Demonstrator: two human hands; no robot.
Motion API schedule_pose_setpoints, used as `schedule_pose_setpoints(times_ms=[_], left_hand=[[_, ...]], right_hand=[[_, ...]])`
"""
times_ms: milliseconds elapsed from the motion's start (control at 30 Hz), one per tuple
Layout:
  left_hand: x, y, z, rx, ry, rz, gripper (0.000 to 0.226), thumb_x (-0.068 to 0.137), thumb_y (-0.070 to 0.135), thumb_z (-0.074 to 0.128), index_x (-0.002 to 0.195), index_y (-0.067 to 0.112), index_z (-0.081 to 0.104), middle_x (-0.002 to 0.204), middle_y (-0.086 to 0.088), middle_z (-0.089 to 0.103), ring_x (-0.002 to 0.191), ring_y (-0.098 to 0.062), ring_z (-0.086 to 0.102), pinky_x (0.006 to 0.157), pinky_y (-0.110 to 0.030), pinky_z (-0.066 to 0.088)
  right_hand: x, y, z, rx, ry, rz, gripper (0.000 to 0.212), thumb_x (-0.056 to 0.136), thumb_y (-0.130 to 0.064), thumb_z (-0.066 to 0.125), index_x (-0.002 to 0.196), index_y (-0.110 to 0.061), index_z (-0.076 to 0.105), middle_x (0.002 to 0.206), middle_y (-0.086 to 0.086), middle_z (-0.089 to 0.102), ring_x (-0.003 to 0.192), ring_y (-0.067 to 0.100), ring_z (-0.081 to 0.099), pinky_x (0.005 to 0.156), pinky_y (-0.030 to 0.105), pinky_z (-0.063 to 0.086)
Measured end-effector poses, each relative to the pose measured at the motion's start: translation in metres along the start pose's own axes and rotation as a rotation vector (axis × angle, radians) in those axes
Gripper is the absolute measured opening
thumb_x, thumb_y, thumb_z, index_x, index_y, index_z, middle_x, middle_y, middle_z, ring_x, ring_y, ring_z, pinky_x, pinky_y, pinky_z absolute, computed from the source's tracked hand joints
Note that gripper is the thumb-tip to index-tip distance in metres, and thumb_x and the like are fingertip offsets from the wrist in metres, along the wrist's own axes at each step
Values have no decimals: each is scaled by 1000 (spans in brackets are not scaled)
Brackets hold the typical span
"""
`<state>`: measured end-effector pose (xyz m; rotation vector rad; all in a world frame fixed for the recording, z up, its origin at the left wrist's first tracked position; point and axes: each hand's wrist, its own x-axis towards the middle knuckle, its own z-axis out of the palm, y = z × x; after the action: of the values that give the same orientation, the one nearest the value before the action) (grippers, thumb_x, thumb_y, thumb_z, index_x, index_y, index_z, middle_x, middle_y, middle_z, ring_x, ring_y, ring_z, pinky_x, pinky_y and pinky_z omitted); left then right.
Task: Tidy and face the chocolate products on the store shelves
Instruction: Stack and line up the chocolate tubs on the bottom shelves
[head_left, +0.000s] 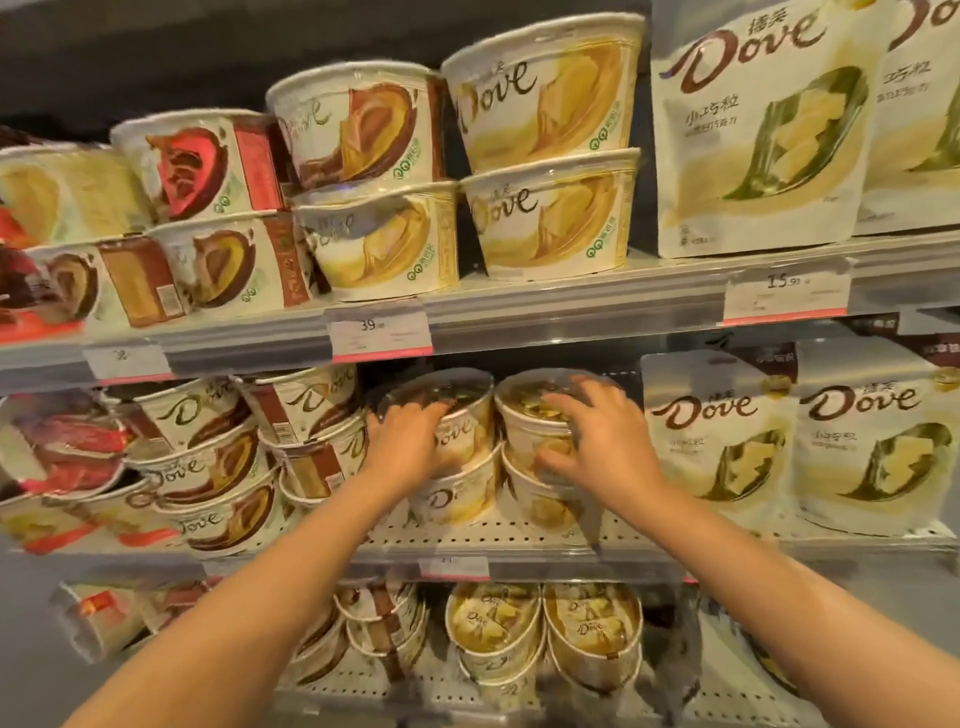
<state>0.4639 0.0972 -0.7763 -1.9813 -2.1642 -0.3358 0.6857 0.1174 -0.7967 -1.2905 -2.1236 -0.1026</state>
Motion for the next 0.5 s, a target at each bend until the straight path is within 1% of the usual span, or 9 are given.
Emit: schedule_pose_setpoints(times_ms=[67,133,167,233,300,367,433,500], left_hand=[[5,-9,5,-35,52,81,52,77,43,71,123,24,55,118,-3,61,113,-26,53,96,-45,40],[6,-14,8,-85,115,129,38,76,40,73,108,25,62,105,0,66,104,-24,58,89,-42,43],[7,-17,8,-103,140,158,34,75,39,73,105,26,63,102,1,67,102,-23,59,88,-40,43],[9,-24,7,-138,137,214,33,76,38,73,105,26,65,99,2,68,100,-21,60,86,-37,43],[11,-31,3,-162,104,261,33,77,37,73,108,26,66,97,3,69,99,-18,62,85,-34,43],[15,-34,0,-123,100,326,36,77,38,72,110,26,66,97,3,70,98,-19,63,82,-33,46],[18,-36,-1,-116,106,374,41,76,37,74,115,25,65,101,0,70,98,-19,63,82,-31,47],[21,-39,1,-161,71,402,44,76,32,74,118,25,64,106,-1,70,101,-19,63,83,-28,45]], right_hand=[[2,-3,8,-16,32,47,53,76,-46,69,125,-26,58,131,-1,55,124,22,42,103,38,35],[2,-6,10,10,50,103,52,73,-41,74,121,-25,62,125,-2,60,120,21,44,101,34,35],[2,-7,9,18,47,121,52,72,-40,76,120,-25,62,125,-2,61,119,20,44,100,33,35],[5,-8,4,30,12,134,53,69,-39,78,118,-25,64,124,-3,62,117,20,45,97,32,36],[7,-6,1,40,-46,134,52,67,-41,78,115,-24,66,122,-5,63,117,19,48,99,34,37],[10,-4,-3,48,-93,144,51,65,-45,78,111,-27,67,120,-8,64,119,16,52,104,42,37],[13,-2,-7,-8,-124,155,51,65,-50,75,112,-34,64,122,-11,62,122,13,50,108,48,30],[14,-5,-10,-80,-155,180,50,69,-50,73,115,-36,63,124,-12,60,126,12,46,113,44,21]])
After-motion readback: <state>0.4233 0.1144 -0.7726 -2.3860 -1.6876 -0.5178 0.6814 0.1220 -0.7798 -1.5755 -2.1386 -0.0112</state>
